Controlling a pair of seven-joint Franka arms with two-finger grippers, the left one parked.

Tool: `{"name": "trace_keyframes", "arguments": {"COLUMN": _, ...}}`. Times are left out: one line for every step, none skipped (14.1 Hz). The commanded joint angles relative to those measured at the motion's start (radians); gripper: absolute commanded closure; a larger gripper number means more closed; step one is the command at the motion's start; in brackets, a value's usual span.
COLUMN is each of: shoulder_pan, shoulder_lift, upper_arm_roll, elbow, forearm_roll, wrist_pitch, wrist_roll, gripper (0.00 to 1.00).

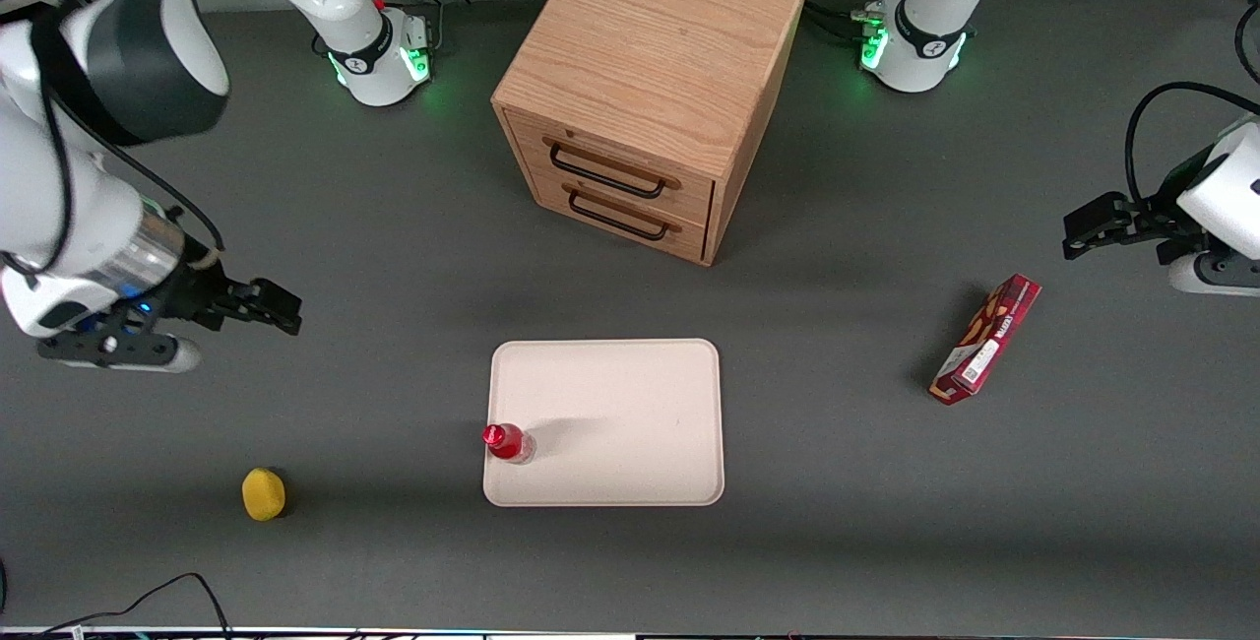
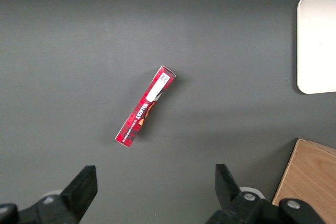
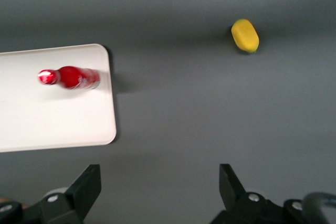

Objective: Place coke bottle on tray

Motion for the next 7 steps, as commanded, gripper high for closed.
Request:
{"name": "trace_keyframes", "arguments": {"shoulder_pan": -0.002, "shoulder_lift": -0.136, "upper_arm_roll": -0.127, "elbow": -0.079, "forearm_roll": 0.066, "wrist_pitch": -0.039, "wrist_roll": -0.177, "gripper": 0.00}}
{"name": "trace_keyframes", "arguments": {"shoulder_pan": 0.011, "shoulder_lift": -0.153, "upper_arm_roll": -0.183, "elbow": -0.079, "forearm_roll": 0.071, "wrist_pitch": -0.050, "wrist_roll": -0.243, "gripper": 0.00}}
{"name": "trace_keyframes", "arguments": {"shoulder_pan": 0.037, "shoulder_lift": -0.158, "upper_arm_roll": -0.249, "elbow": -0.077, "forearm_roll": 0.089, "wrist_pitch": -0.070, "wrist_roll": -0.295, "gripper": 0.00}}
{"name": "trace_keyframes", "arguments": {"shoulder_pan": 0.068, "shoulder_lift": -0.176, "upper_arm_roll": -0.320, "elbow": -0.074, "forearm_roll": 0.121, "wrist_pitch": -0.093, "wrist_roll": -0.341, "gripper": 0.00}}
{"name": "trace_keyframes", "arguments": {"shoulder_pan": 0.109, "shoulder_lift": -0.184, "upper_arm_roll": -0.369, "elbow": -0.067, "forearm_roll": 0.131, "wrist_pitch": -0.105, "wrist_roll": -0.361, "gripper": 0.00}}
{"name": "trace_keyframes", "arguments": {"shoulder_pan": 0.129, "shoulder_lift": -0.185, "upper_arm_roll": -0.388, "elbow": -0.041, "forearm_roll": 0.129, "wrist_pitch": -0.119, "wrist_roll": -0.358, "gripper": 0.00}}
{"name": "trace_keyframes", "arguments": {"shoulder_pan": 0.131, "shoulder_lift": -0.185, "upper_arm_roll": -0.382, "elbow": -0.022, "forearm_roll": 0.123, "wrist_pitch": -0.137, "wrist_roll": -0.351, "gripper": 0.00}}
